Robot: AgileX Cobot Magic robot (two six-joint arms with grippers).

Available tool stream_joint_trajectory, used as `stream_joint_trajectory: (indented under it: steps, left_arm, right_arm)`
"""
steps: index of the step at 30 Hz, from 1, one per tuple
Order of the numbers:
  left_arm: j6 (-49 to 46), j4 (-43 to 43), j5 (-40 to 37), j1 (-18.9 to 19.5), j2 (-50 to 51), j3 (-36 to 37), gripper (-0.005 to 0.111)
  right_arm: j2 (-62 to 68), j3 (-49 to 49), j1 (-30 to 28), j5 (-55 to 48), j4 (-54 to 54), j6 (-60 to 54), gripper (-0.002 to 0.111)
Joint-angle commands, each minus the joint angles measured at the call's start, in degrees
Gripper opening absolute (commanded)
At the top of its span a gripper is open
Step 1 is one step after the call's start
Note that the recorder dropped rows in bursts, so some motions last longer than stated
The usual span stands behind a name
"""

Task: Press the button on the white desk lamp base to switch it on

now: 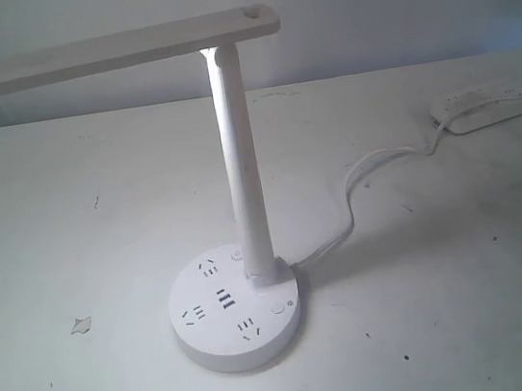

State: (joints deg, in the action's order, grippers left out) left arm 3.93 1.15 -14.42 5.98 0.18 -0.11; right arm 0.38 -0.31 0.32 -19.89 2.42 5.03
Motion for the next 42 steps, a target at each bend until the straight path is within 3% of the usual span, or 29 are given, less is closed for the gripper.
stream_joint_trajectory:
  steps: [1,32,42]
  left_arm:
    - [-0.1,0.0,-0.1,-0.5,-0.2,0.1,0.0]
    - [-0.1,0.0,-0.1,-0.5,-0.2,0.1,0.0]
    - [-0.1,0.0,-0.1,-0.5,-0.2,0.1,0.0]
  right_arm:
    - [-0.4,0.3,-0.3,-0.1,-1.2,-1.2,0.0]
    - [-0.4,0.3,-0.5,-0.2,-1.2,0.1,0.0]
    - [-0.4,0.3,-5.3,-0.2,-1.2,0.1,0.0]
